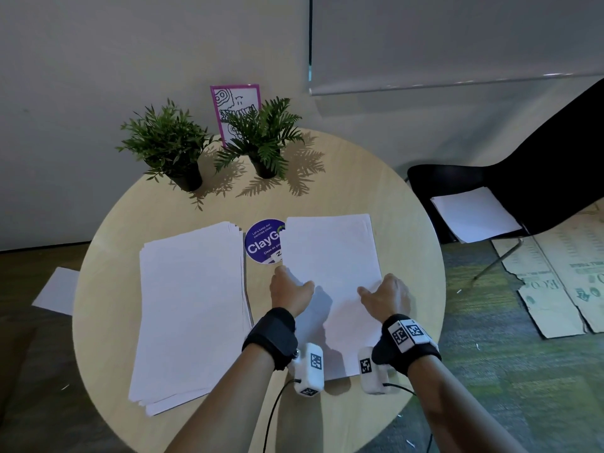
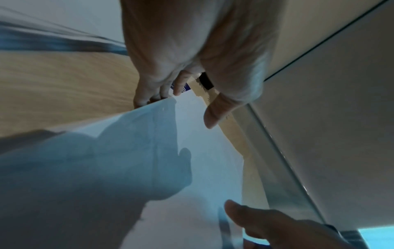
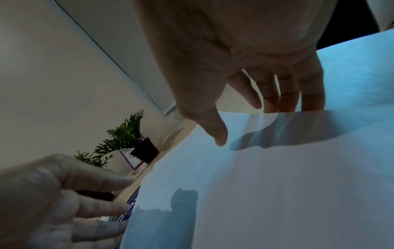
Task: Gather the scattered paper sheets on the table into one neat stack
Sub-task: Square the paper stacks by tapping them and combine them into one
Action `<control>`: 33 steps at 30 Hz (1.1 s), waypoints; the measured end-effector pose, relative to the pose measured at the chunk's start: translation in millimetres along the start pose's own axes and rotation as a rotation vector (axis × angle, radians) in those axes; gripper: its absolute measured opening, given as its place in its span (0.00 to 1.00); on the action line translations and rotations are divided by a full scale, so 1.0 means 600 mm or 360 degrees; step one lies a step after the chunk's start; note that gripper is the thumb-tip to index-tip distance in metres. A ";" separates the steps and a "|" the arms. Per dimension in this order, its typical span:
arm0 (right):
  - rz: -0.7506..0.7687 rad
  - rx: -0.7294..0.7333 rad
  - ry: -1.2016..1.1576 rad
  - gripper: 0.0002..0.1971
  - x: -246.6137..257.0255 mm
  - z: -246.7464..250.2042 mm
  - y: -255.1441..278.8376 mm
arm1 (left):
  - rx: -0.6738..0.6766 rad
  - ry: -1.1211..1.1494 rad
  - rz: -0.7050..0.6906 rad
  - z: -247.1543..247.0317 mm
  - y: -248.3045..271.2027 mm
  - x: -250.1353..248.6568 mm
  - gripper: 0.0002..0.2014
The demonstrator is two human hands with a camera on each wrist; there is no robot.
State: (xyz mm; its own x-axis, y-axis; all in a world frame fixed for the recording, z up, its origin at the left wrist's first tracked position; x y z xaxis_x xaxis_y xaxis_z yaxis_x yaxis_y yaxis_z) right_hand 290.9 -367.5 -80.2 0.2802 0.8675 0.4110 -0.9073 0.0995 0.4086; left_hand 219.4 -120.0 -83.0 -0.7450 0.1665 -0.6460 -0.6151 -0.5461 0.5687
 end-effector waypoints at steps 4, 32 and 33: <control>-0.0091 0.0031 0.0051 0.24 0.002 -0.001 -0.008 | -0.0057 0.0129 0.0133 0.003 0.000 -0.001 0.32; -0.0254 0.0093 0.0019 0.45 0.017 0.011 0.006 | 0.0223 0.0507 0.0343 -0.028 -0.052 0.025 0.17; -0.0233 0.0102 0.0002 0.45 0.014 0.012 0.007 | 0.0317 0.0562 0.0286 -0.031 -0.047 0.024 0.14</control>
State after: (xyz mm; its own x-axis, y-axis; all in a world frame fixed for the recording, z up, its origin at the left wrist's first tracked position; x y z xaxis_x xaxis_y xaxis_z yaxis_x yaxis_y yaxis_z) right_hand 291.5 -363.3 -69.2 0.4076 0.8466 0.3422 -0.8349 0.1936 0.5152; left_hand 231.1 -117.4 -117.8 -0.7321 -0.2262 -0.6425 -0.5474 -0.3660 0.7526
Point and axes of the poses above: each hand's wrist, its own y-axis away from the middle knuckle, its own z-axis out of the back of the hand, x = y × z, the point moved 9 cm from there along -y, towards the middle knuckle, and after that the axes turned 5 degrees about z, right-handed, at the moved point
